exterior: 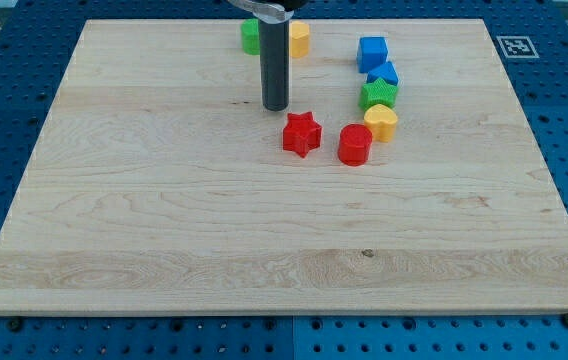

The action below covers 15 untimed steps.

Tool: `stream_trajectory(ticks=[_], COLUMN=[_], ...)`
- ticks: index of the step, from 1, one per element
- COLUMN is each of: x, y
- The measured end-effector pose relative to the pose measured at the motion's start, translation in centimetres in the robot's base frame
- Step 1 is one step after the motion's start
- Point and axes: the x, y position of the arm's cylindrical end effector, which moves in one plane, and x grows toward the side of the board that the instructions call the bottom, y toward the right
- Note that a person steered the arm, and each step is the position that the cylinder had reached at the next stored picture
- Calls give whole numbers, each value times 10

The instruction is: Push the yellow heart towards the top center

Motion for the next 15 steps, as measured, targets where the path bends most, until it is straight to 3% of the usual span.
stream_trajectory(ticks=[2, 3, 5, 6, 7, 10, 12, 14, 15], x=[7, 48, 151, 120, 94, 56, 21, 20, 19], y=[-32, -51, 122, 190, 194, 123, 110, 49, 47])
